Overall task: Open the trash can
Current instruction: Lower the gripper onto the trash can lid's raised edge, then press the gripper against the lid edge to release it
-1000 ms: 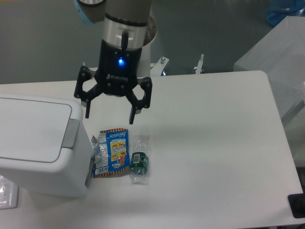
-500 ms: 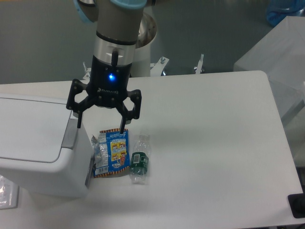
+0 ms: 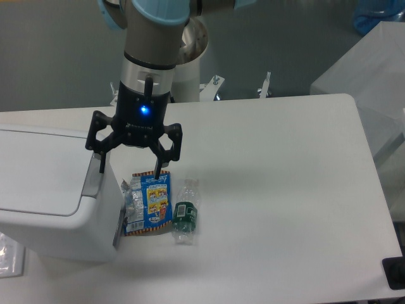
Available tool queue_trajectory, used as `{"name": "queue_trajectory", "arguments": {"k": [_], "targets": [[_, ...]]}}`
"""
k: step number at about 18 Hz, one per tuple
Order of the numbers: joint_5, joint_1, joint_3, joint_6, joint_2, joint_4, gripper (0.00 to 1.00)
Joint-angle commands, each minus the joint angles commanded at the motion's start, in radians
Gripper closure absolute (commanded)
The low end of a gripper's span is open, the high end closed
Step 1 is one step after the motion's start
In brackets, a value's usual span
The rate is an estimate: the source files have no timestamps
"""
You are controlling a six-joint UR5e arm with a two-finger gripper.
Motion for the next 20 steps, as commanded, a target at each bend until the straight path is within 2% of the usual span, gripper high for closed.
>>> {"name": "queue_trajectory", "arguments": {"k": [7,10,20], "targets": [[-0.002,-0.009,0.000,0.000,-0.014,0.003,0.00],[-0.002,-0.018,-0.002,-0.003,-0.026,0.035,0.00],[-0.002,-0.021,-0.002,0.000,-0.045,0.038,0.00]]}}
